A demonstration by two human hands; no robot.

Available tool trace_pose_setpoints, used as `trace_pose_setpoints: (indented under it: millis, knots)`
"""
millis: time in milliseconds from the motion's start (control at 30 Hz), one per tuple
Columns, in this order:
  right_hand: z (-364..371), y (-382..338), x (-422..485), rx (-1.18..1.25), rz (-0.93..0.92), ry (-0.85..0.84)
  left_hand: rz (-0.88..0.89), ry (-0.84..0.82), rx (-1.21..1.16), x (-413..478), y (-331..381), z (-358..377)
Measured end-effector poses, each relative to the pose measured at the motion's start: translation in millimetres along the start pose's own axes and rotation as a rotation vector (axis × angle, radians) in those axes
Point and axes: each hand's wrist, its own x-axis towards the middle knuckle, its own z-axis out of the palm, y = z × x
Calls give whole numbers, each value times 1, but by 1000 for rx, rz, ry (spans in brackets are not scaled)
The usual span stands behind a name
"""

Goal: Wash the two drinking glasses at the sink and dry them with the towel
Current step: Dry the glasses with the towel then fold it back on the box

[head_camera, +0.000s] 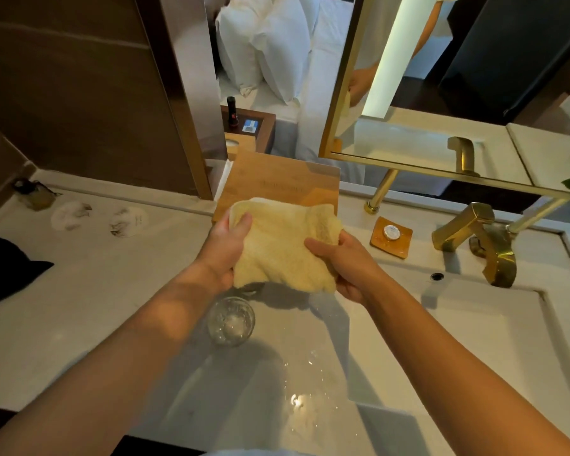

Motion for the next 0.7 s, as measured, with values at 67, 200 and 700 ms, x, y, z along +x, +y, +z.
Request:
trace_pose_setpoints:
  millis: [67, 200, 700]
  knots:
    - [7, -15, 25, -71, -20, 61, -18, -13, -11, 28, 11, -1]
    - [21, -46, 71, -186, -77, 216, 39, 61, 184, 79, 34, 8]
    - [7, -48, 101, -811, -272, 498, 266, 278, 939, 115, 39, -6]
